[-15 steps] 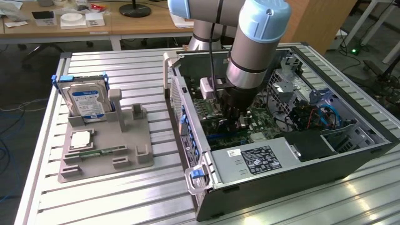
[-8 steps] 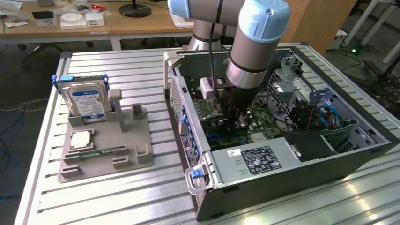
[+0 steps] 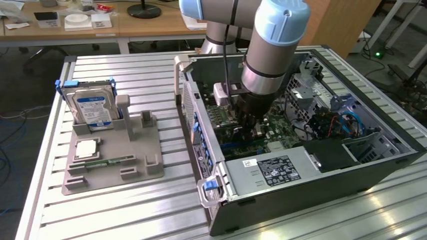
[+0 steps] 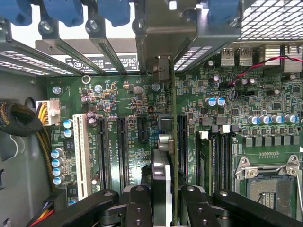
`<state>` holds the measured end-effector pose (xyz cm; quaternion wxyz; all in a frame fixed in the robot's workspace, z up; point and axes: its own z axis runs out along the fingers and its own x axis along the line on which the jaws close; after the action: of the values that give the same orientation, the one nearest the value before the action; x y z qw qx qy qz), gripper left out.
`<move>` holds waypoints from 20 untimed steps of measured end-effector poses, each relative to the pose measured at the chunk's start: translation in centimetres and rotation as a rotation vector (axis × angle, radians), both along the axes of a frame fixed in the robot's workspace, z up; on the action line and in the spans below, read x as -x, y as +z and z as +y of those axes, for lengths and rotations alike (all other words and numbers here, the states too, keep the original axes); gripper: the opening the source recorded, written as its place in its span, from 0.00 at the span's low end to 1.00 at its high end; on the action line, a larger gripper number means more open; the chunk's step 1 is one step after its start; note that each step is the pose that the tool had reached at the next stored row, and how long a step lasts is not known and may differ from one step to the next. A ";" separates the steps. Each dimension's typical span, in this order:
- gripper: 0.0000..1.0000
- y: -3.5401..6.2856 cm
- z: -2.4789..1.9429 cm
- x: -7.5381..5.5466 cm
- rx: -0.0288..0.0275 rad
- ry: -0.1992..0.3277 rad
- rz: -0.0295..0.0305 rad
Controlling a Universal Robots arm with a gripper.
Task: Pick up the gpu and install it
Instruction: 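Insert the gpu into the slot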
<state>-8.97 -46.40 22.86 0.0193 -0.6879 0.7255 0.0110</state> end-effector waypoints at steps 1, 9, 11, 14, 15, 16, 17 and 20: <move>0.28 -0.02 0.00 0.0 0.0000 0.000 0.0000; 0.28 -0.18 0.00 0.0 0.0000 0.000 0.0000; 0.28 -0.22 0.00 0.0 0.0000 0.000 0.0000; 0.28 -0.28 0.00 0.0 0.0002 0.000 0.0001; 0.28 -0.30 -0.01 0.0 0.0003 0.000 0.0001; 0.28 -0.31 -0.01 0.0 0.0004 0.000 0.0002; 0.28 -0.33 -0.01 0.0 0.0004 0.000 0.0001; 0.28 -0.35 0.00 0.0 0.0001 0.000 0.0001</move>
<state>-8.97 -46.41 22.51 0.0192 -0.6879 0.7255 0.0110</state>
